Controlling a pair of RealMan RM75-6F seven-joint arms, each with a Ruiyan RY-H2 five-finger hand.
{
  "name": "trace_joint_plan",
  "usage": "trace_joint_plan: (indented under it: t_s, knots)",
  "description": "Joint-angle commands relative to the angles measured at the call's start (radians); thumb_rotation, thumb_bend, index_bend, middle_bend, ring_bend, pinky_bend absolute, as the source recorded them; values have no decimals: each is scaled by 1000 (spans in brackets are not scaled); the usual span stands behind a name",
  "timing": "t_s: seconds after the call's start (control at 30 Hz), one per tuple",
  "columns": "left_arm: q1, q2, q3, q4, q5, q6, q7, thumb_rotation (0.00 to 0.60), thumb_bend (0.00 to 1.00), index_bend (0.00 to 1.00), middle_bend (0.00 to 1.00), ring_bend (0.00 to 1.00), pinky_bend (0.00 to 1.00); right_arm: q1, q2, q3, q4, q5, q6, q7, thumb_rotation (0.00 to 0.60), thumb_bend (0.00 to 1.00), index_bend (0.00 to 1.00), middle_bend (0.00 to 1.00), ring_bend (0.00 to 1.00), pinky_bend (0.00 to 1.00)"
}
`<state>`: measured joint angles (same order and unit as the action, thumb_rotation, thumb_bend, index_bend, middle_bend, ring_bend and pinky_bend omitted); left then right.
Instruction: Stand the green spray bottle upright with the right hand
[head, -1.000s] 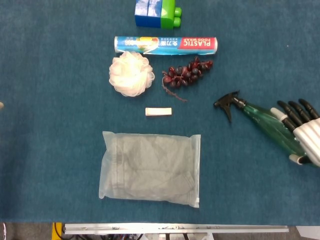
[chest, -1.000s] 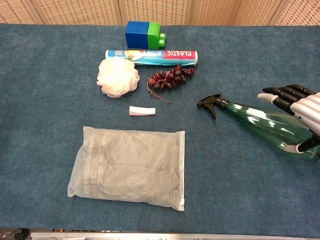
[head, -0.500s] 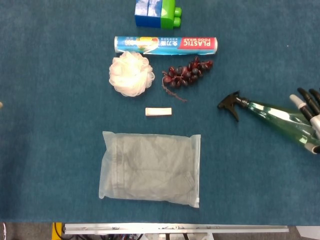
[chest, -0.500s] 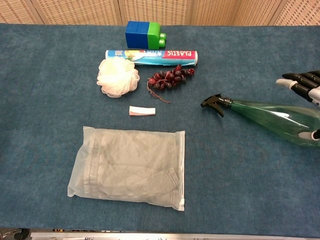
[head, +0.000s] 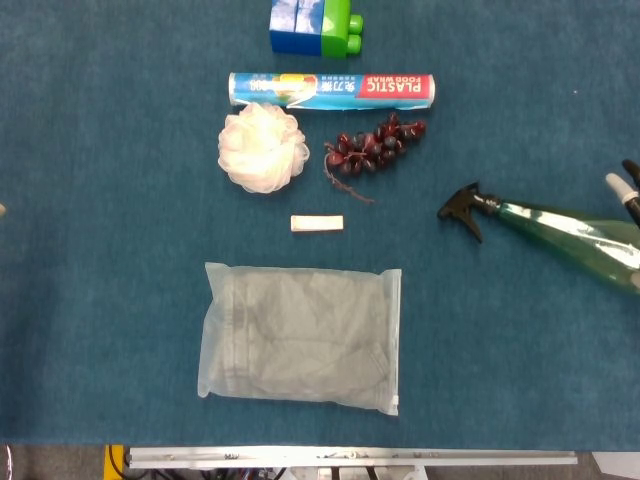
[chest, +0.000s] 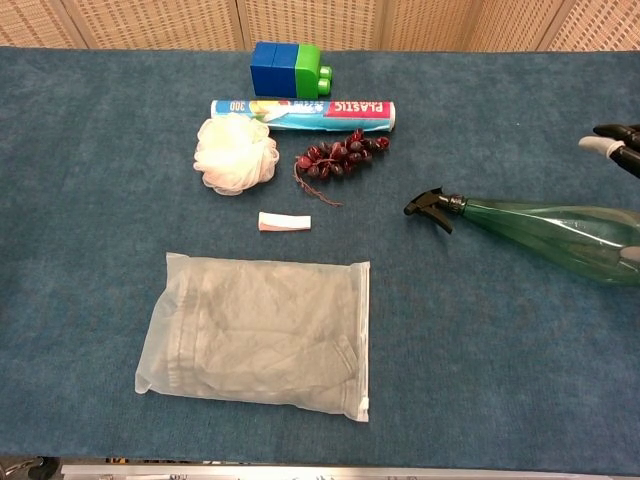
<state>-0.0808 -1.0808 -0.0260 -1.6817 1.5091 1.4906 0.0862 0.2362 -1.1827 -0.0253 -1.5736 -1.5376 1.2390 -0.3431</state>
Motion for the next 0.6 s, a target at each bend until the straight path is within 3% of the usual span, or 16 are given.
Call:
trace_joint_plan:
  t_s: [0.03,0.6]
  knots:
    - [0,-1,0,0,0,1,1,600,601,314,568,541,960,-1,5,0,-6,0,3,5,600,0,0,0,0,22]
    - [1,1,-1,0,-1,1,-2,600,601,314,569,541,960,0,-2,-47,-55,-89,9,31,600,0,0,0,0,22]
